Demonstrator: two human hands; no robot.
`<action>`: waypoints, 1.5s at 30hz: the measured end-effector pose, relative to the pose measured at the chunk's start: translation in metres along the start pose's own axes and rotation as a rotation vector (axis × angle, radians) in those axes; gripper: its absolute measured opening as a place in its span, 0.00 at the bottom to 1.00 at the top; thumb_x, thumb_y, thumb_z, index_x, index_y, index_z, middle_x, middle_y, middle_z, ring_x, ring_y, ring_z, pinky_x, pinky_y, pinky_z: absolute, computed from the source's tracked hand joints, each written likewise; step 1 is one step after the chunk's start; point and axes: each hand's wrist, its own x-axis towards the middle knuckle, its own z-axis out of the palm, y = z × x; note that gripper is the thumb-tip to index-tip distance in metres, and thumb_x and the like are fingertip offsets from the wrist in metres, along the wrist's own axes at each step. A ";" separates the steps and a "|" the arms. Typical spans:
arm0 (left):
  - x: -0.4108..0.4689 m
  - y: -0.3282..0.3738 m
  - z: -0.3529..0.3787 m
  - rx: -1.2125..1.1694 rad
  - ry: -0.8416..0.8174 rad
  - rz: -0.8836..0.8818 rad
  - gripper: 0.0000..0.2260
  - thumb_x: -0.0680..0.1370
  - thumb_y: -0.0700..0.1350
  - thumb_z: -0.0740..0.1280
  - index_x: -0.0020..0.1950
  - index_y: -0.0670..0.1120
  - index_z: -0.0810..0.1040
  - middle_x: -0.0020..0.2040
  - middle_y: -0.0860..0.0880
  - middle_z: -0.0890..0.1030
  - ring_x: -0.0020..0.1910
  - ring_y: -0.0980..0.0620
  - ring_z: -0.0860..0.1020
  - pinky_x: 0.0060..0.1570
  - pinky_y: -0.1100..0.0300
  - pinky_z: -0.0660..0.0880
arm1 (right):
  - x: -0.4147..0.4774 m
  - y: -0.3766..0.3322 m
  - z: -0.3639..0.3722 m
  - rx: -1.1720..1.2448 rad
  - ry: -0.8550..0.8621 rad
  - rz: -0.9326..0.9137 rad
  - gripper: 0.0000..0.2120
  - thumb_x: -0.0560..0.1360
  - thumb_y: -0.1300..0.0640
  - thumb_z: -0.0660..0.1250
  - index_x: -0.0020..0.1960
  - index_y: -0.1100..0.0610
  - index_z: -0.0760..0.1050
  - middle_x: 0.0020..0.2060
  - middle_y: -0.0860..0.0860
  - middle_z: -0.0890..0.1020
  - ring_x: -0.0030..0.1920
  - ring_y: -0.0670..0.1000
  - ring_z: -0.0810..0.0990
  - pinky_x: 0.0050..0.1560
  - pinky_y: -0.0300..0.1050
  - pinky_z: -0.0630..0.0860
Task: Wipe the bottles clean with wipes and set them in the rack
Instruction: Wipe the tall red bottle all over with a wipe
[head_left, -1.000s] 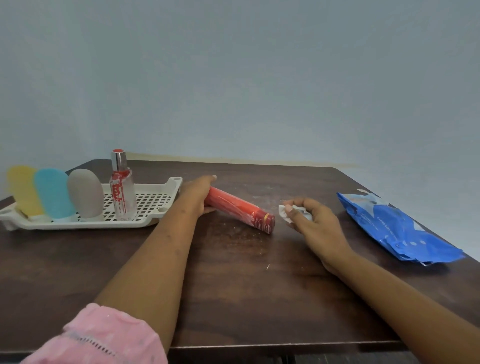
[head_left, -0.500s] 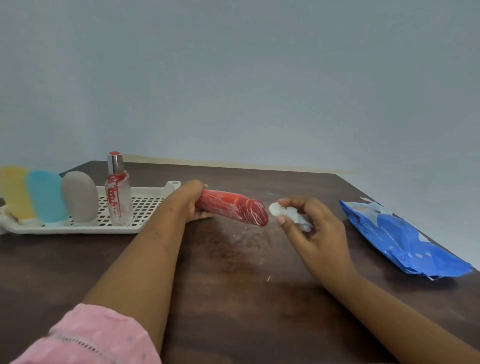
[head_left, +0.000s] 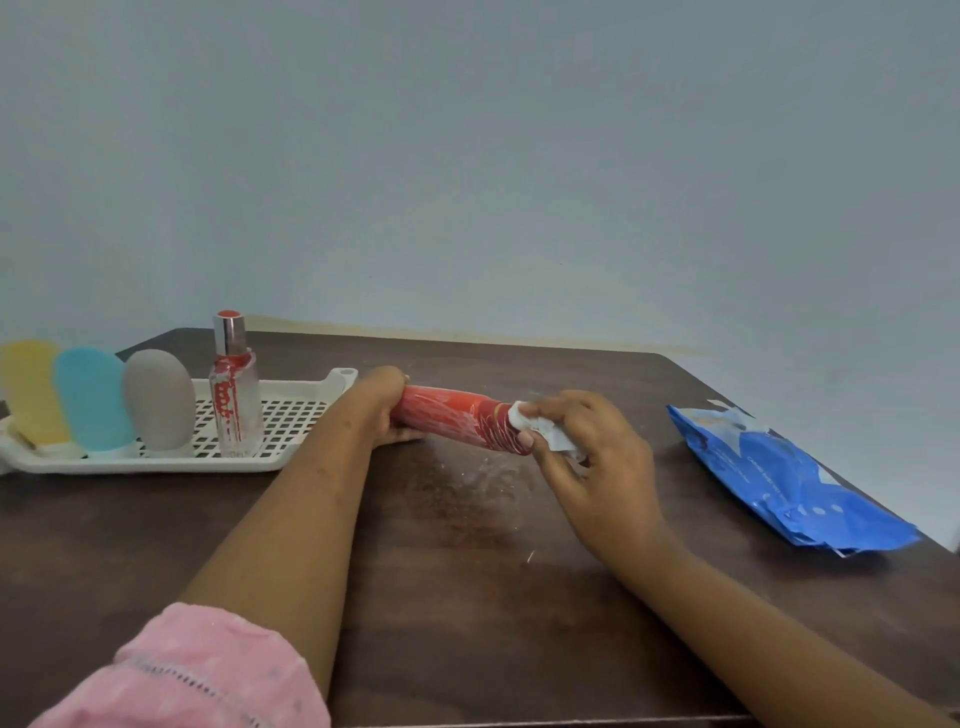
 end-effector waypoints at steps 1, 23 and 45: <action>-0.001 0.000 0.000 -0.007 -0.003 0.002 0.09 0.82 0.44 0.55 0.56 0.40 0.69 0.43 0.42 0.79 0.38 0.46 0.80 0.19 0.54 0.77 | 0.000 0.000 0.001 -0.008 -0.001 -0.003 0.10 0.73 0.64 0.70 0.53 0.57 0.80 0.48 0.45 0.78 0.51 0.38 0.73 0.50 0.23 0.67; 0.001 -0.001 -0.001 -0.020 0.008 0.014 0.13 0.83 0.45 0.55 0.64 0.40 0.69 0.51 0.41 0.80 0.41 0.47 0.80 0.25 0.53 0.76 | -0.001 0.003 -0.002 0.028 -0.092 0.112 0.10 0.68 0.66 0.73 0.41 0.52 0.77 0.39 0.35 0.74 0.45 0.32 0.74 0.42 0.23 0.66; 0.001 -0.003 -0.001 -0.030 -0.002 0.009 0.09 0.82 0.45 0.56 0.58 0.41 0.68 0.44 0.42 0.78 0.40 0.47 0.80 0.25 0.52 0.77 | -0.002 -0.001 -0.006 -0.086 -0.231 -0.127 0.08 0.71 0.62 0.71 0.49 0.54 0.81 0.46 0.47 0.81 0.48 0.44 0.76 0.47 0.28 0.68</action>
